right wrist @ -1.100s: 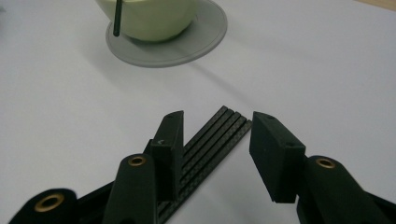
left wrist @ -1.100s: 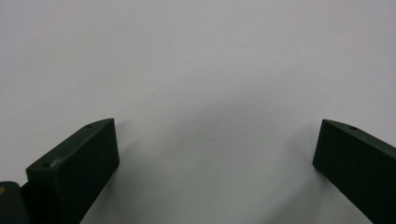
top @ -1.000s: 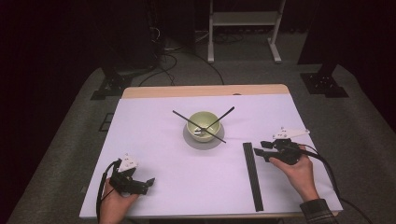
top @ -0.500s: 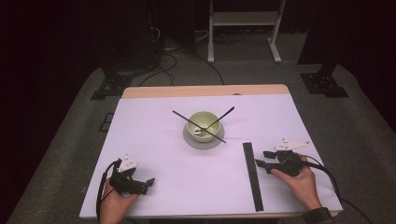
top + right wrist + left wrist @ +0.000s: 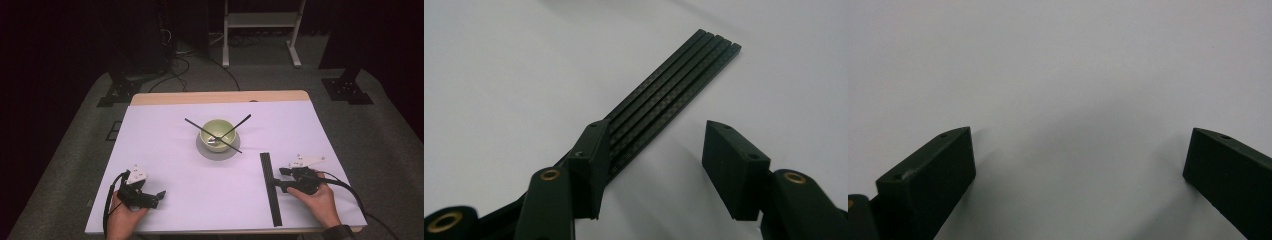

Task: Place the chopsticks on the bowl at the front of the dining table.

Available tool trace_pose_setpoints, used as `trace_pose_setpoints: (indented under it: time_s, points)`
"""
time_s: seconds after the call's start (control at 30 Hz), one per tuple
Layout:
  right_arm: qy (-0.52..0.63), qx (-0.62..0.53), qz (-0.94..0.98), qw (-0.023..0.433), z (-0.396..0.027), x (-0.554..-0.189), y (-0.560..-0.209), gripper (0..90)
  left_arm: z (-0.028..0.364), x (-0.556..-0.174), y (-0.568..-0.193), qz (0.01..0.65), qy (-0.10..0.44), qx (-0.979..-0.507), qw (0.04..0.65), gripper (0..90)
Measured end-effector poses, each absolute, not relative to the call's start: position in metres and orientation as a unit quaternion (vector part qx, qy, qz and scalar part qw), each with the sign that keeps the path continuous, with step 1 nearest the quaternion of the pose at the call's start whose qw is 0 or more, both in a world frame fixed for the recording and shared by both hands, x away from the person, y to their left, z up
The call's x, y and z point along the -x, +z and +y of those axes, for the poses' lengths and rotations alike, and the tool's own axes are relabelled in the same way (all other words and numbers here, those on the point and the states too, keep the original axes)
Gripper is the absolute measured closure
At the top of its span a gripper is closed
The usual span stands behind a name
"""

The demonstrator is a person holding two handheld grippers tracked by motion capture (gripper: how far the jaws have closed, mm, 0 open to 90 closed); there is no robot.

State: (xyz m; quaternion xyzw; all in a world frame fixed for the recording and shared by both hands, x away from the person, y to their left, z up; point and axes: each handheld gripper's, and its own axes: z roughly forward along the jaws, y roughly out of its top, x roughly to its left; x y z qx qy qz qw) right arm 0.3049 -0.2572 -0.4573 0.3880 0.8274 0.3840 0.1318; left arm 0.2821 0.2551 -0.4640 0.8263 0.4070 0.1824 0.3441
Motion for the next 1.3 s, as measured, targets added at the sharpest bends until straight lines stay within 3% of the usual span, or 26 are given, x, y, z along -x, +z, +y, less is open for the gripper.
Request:
trace_pose_setpoints:
  time_s: [1.3]
  points:
    - [0.369,-0.378,0.837,0.144,-0.269,-0.266,-0.459,42.6,0.255,-0.282,-0.464,0.407,0.182,-0.826,0.344,0.0]
